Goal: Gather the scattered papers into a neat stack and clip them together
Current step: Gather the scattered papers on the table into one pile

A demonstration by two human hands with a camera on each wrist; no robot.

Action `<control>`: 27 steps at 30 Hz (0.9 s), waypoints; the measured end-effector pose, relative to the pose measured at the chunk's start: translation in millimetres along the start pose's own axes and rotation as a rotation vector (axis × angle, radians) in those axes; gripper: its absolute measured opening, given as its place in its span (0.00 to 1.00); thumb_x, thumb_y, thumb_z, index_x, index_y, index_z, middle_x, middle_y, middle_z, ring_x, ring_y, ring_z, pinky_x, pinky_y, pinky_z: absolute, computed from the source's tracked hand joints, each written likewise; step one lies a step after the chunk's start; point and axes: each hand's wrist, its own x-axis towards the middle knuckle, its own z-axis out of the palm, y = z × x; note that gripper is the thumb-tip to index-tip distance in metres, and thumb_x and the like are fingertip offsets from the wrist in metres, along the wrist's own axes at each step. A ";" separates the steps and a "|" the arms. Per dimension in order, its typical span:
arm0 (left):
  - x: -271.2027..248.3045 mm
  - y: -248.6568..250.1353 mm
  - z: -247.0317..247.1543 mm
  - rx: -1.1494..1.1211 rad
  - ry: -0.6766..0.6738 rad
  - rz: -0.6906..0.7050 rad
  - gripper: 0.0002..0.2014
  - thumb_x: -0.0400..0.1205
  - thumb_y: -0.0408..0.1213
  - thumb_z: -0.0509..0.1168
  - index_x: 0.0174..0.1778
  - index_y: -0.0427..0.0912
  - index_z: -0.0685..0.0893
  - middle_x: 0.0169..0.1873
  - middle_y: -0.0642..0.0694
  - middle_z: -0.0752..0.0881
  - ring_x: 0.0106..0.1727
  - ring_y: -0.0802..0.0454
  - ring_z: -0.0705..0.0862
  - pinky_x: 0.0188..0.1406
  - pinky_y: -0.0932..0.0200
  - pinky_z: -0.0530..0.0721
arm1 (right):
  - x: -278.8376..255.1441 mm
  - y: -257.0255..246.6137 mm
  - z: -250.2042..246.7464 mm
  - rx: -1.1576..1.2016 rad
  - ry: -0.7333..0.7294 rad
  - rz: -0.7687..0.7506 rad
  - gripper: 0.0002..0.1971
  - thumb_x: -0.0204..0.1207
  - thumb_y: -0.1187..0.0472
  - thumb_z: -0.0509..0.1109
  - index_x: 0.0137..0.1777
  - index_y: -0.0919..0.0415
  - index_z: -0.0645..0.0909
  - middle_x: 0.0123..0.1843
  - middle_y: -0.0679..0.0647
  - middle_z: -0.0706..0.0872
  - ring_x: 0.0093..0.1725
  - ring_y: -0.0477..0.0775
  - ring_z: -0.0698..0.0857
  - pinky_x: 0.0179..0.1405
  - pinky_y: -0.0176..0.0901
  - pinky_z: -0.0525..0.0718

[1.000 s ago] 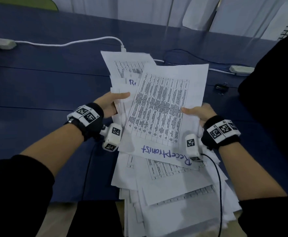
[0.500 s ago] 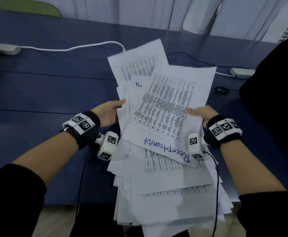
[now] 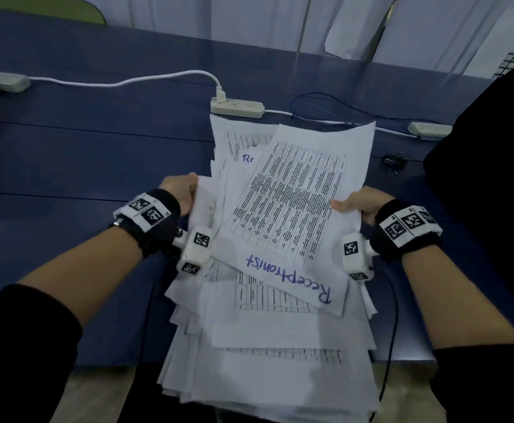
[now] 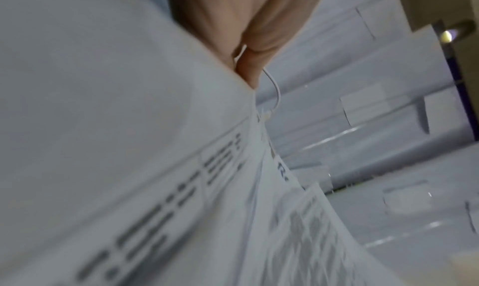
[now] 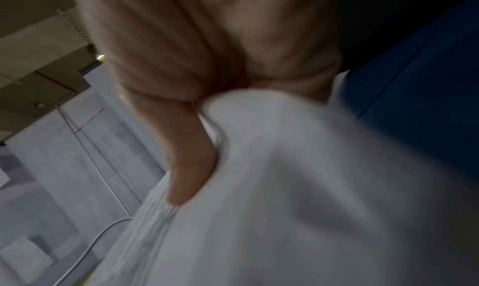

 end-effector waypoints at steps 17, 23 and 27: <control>-8.0 10.4 -4.5 -0.140 -0.322 -0.052 0.10 0.85 0.36 0.57 0.57 0.38 0.80 0.46 0.43 0.87 0.45 0.48 0.87 0.41 0.53 0.89 | 6.3 30.7 2.9 0.960 -0.191 -0.257 0.50 0.20 0.50 0.90 0.51 0.63 0.83 0.49 0.53 0.91 0.56 0.51 0.86 0.63 0.43 0.82; -19.8 20.1 10.8 0.067 -0.423 -0.114 0.10 0.84 0.28 0.56 0.54 0.37 0.82 0.45 0.41 0.86 0.45 0.46 0.86 0.52 0.51 0.82 | 12.4 12.3 7.6 0.702 0.047 -0.136 0.21 0.74 0.63 0.71 0.64 0.73 0.77 0.59 0.66 0.85 0.65 0.65 0.81 0.65 0.55 0.80; -17.5 14.0 10.9 0.104 -0.307 0.011 0.29 0.79 0.22 0.64 0.76 0.33 0.66 0.66 0.34 0.79 0.67 0.39 0.78 0.71 0.39 0.74 | 18.2 12.3 11.9 0.635 0.032 -0.124 0.32 0.70 0.55 0.75 0.69 0.74 0.73 0.63 0.69 0.82 0.66 0.66 0.81 0.71 0.60 0.76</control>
